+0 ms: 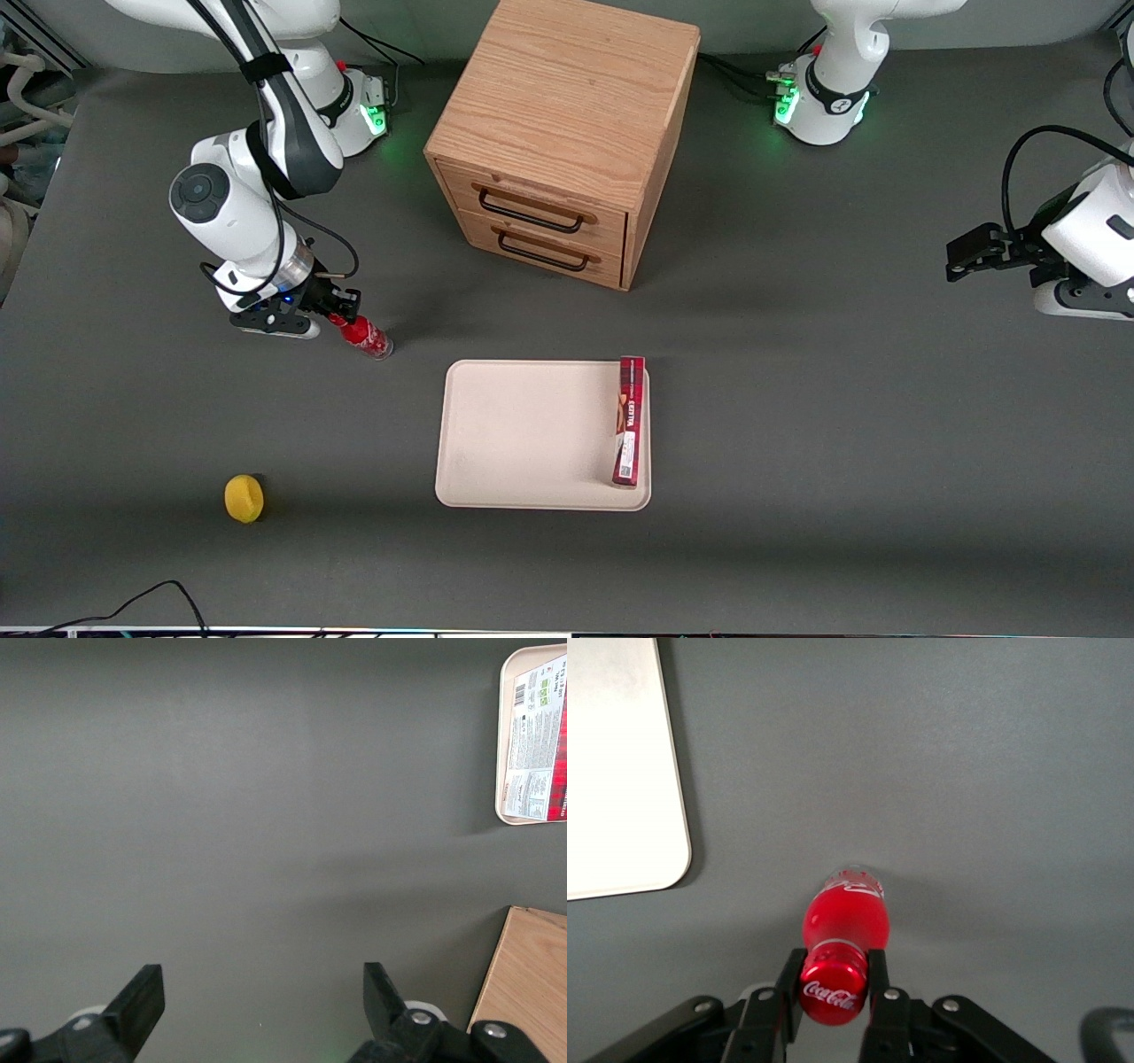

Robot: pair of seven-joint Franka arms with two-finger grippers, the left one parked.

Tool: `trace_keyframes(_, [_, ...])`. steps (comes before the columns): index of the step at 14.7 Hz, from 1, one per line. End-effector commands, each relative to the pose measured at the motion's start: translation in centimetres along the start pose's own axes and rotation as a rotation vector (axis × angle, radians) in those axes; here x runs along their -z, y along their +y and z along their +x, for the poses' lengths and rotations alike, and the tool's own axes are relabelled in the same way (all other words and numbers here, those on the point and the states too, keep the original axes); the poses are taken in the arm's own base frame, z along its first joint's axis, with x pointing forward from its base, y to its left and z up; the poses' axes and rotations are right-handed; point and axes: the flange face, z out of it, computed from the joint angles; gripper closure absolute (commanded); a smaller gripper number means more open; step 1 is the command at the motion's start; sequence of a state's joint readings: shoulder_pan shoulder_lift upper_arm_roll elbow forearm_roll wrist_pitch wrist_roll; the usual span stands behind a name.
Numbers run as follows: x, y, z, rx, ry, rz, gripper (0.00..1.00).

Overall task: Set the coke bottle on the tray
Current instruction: 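Lift the held bottle up off the table with the right gripper, then carry the bottle over the cream tray with the right gripper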

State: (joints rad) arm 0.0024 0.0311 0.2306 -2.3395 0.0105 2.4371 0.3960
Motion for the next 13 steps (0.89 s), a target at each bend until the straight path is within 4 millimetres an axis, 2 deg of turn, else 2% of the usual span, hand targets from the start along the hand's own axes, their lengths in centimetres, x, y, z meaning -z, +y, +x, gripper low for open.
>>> trace_keyframes(1, [4.3, -0.5, 0.9, 0.005, 0.011, -0.022, 1.00])
trace_keyframes(6, [16.0, -2.1, 4.8, 0.005, -0.089, -0.061, 1.00])
trace_keyframes(9, [22.8, -3.5, 8.3, -0.015, -0.154, -0.061, 1.00])
trace_keyframes(11, [25.0, -4.7, 10.6, -0.046, -0.185, -0.079, 1.00])
trace_keyframes(12, [25.3, -5.6, 11.6, -0.053, -0.198, -0.082, 1.00])
trace_keyframes(13, [25.5, -7.4, 12.3, -0.067, -0.200, -0.062, 1.00])
